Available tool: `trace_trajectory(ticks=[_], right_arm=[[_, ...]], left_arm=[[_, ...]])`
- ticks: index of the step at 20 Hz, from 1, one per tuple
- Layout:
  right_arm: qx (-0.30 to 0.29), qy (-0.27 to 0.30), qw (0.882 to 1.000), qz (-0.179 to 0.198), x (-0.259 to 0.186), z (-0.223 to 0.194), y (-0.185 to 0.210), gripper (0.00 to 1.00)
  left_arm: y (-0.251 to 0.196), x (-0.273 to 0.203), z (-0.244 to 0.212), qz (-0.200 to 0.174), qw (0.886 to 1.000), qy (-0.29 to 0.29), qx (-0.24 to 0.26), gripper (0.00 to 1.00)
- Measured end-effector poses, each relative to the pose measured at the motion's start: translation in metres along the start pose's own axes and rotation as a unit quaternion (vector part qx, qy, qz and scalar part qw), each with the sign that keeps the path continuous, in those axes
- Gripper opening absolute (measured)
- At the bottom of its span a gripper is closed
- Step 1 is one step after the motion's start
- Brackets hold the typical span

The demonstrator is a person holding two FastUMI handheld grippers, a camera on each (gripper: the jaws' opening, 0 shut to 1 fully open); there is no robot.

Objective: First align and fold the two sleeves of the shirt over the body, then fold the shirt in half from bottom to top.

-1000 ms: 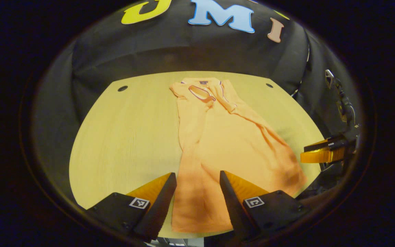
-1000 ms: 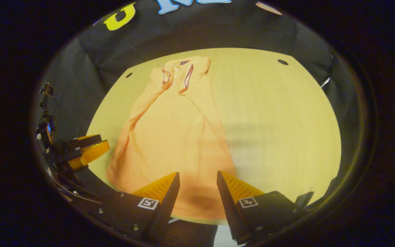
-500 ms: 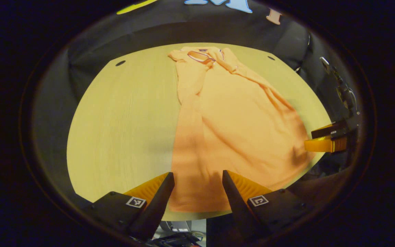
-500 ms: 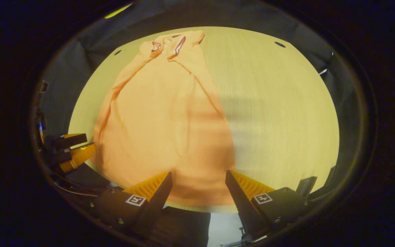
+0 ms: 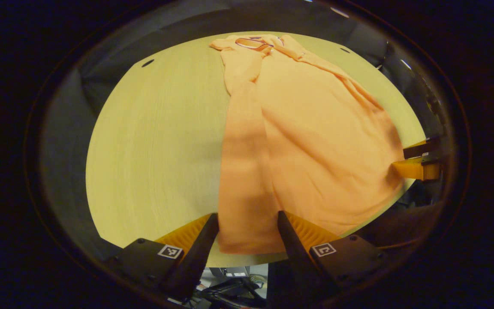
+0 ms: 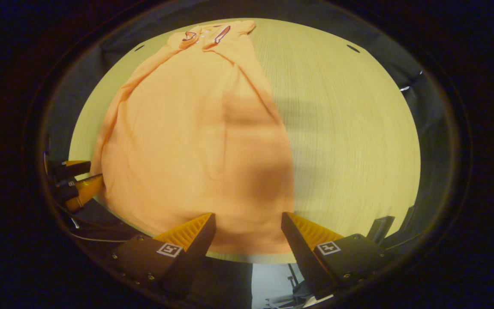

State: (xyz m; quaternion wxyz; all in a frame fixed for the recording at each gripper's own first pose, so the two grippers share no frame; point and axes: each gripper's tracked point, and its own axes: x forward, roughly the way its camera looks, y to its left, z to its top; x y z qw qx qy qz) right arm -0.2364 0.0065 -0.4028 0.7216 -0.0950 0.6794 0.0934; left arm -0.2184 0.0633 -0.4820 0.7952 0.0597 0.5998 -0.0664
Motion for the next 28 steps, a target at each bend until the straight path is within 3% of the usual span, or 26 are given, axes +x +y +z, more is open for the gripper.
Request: trace_trajectory(ticks=[8, 9, 12, 14, 16, 17, 19, 20, 21, 28], right_arm=[[-0.002, 0.034, 0.999, -0.010, 0.001, 0.001, 0.001, 0.94], [-0.003, 0.037, 0.999, -0.010, 0.002, 0.002, 0.001, 0.98], [0.000, 0.049, 0.999, -0.009, 0.002, 0.004, 0.002, 0.96], [0.013, 0.053, 0.998, -0.012, 0.002, 0.005, 0.003, 0.77], [0.015, 0.049, 0.999, -0.015, 0.002, 0.009, 0.003, 0.47], [0.015, 0.047, 0.999, -0.015, 0.003, 0.011, 0.004, 0.26], [0.010, 0.048, 0.999, -0.014, 0.003, 0.011, 0.004, 0.09], [0.014, 0.044, 0.999, -0.015, 0.001, 0.009, 0.005, 0.09], [0.011, 0.045, 0.999, -0.015, 0.003, 0.011, 0.003, 0.01], [0.020, 0.025, 0.999, -0.006, -0.005, 0.026, 0.007, 0.00]], left_arm=[[-0.003, 0.004, 0.004, -0.003, 0.998, 0.064, -0.025, 0.96], [-0.003, 0.005, 0.004, -0.002, 0.998, 0.065, -0.022, 0.92], [-0.013, 0.004, 0.008, -0.009, 0.998, 0.059, -0.005, 0.86], [-0.019, 0.007, 0.012, -0.013, 0.999, 0.051, 0.014, 0.56], [-0.023, 0.008, 0.018, -0.014, 0.999, 0.043, 0.019, 0.34], [-0.023, 0.008, 0.016, -0.012, 0.998, 0.048, 0.025, 0.13], [-0.024, 0.008, 0.017, -0.008, 0.998, 0.044, 0.032, 0.11], [-0.024, 0.009, 0.019, -0.006, 0.999, 0.041, 0.033, 0.08], [-0.022, 0.006, 0.018, -0.006, 0.998, 0.044, 0.035, 0.07], [-0.015, 0.004, 0.037, -0.007, 1.000, 0.006, 0.005, 0.06]])
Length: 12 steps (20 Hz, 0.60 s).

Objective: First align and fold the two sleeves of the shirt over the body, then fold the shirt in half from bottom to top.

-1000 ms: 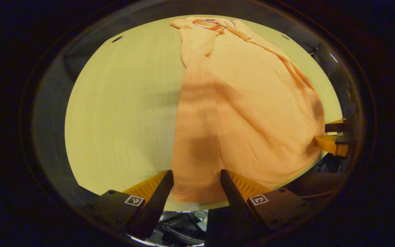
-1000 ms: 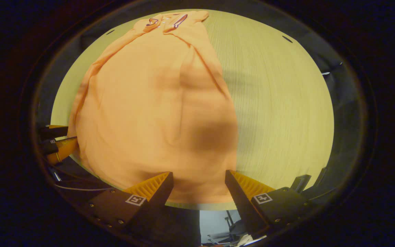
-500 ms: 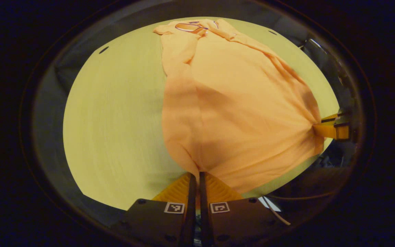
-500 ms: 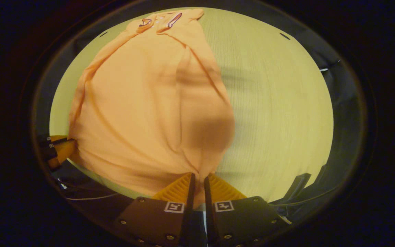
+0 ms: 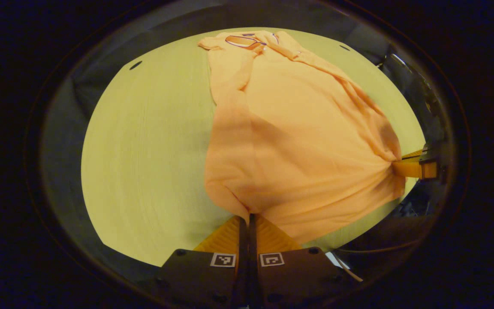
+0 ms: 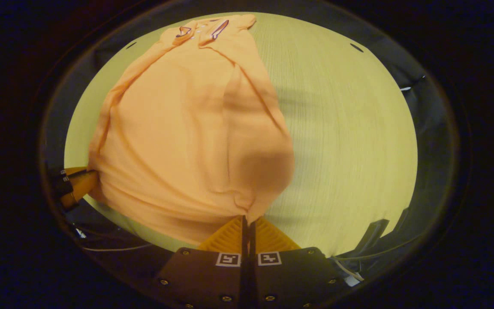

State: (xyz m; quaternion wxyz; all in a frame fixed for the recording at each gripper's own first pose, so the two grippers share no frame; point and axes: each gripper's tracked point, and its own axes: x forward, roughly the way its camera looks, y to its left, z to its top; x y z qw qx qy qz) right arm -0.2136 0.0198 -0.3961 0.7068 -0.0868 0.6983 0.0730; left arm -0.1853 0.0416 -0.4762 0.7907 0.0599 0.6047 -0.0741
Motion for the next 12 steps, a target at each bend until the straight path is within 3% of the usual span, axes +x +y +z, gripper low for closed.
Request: trace_trajectory(ticks=[12], right_arm=[[0.034, -0.088, 0.995, 0.033, -0.053, 0.106, 0.008, 0.00]], left_arm=[[0.029, -0.040, 0.096, 0.005, 0.998, -0.064, -0.014, 0.07]])
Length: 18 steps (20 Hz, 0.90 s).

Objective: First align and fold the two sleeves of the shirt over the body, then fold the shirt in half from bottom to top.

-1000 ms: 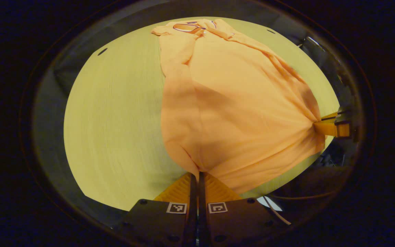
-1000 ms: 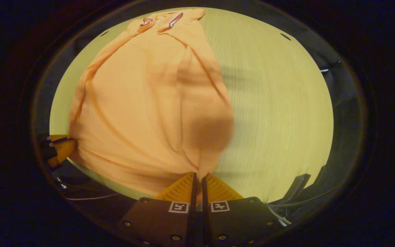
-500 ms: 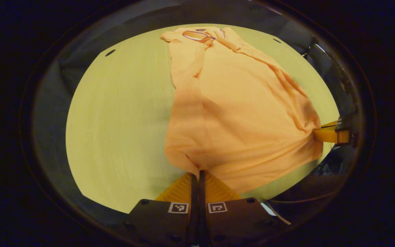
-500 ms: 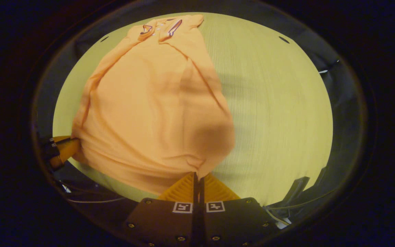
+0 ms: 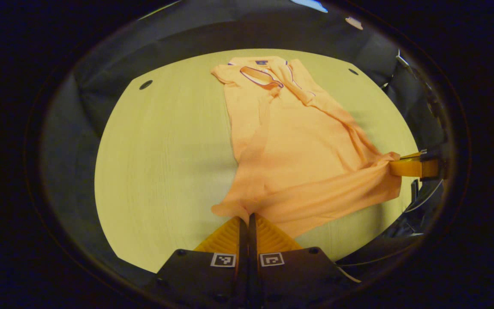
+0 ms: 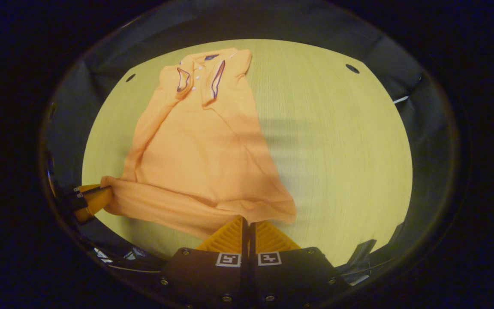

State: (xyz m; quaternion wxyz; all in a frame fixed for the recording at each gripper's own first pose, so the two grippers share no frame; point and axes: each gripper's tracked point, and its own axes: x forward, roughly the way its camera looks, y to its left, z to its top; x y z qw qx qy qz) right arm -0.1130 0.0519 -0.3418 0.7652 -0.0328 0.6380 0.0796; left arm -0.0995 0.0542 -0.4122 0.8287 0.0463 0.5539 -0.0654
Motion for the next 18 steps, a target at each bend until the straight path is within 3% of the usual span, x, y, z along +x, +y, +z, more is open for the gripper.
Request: trace_trajectory(ticks=[10, 18], right_arm=[[0.001, -0.076, 0.997, 0.007, -0.011, 0.118, -0.003, 0.00], [0.007, -0.126, 0.992, 0.013, -0.011, 0.200, -0.003, 0.00]], left_arm=[[0.011, 0.001, 0.124, -0.002, 0.997, -0.073, -0.038, 0.06], [0.024, 0.011, 0.196, 0.004, 0.992, -0.112, -0.053, 0.07]])
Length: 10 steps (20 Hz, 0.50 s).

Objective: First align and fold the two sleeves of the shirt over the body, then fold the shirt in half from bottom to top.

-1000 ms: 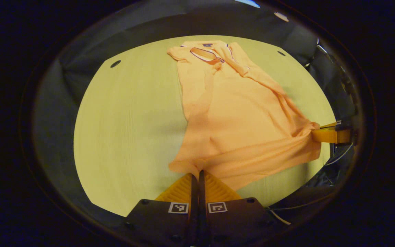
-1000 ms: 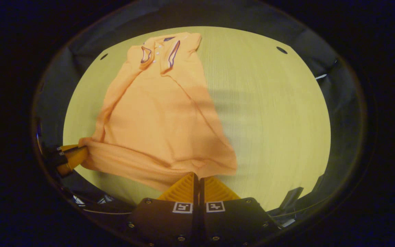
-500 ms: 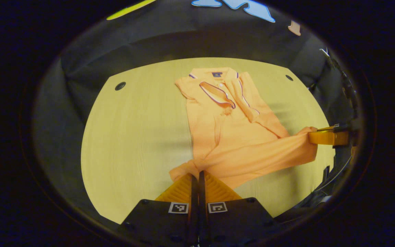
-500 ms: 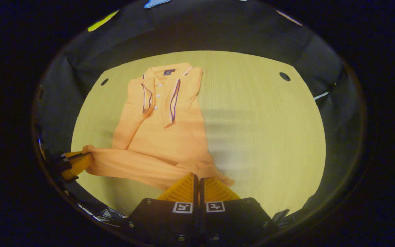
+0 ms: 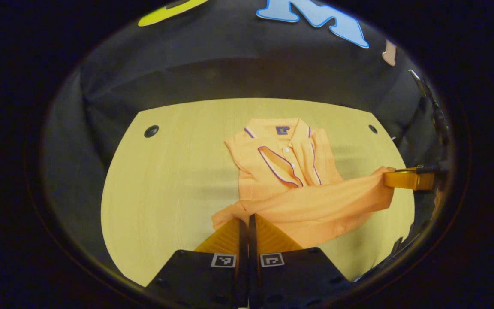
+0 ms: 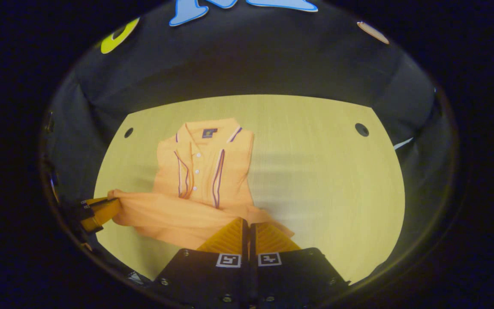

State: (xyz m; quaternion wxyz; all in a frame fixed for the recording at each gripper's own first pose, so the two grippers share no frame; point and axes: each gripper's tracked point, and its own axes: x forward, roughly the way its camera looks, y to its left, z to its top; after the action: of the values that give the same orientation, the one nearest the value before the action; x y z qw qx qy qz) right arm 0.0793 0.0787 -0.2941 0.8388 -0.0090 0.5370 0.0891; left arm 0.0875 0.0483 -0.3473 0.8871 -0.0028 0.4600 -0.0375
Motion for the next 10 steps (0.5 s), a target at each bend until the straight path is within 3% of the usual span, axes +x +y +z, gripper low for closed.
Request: trace_trajectory(ticks=[10], right_arm=[[0.044, -0.064, 0.997, -0.004, 0.030, 0.086, -0.008, 0.00]], left_arm=[[-0.002, 0.050, 0.078, 0.006, 0.999, -0.045, -0.002, 0.06]])
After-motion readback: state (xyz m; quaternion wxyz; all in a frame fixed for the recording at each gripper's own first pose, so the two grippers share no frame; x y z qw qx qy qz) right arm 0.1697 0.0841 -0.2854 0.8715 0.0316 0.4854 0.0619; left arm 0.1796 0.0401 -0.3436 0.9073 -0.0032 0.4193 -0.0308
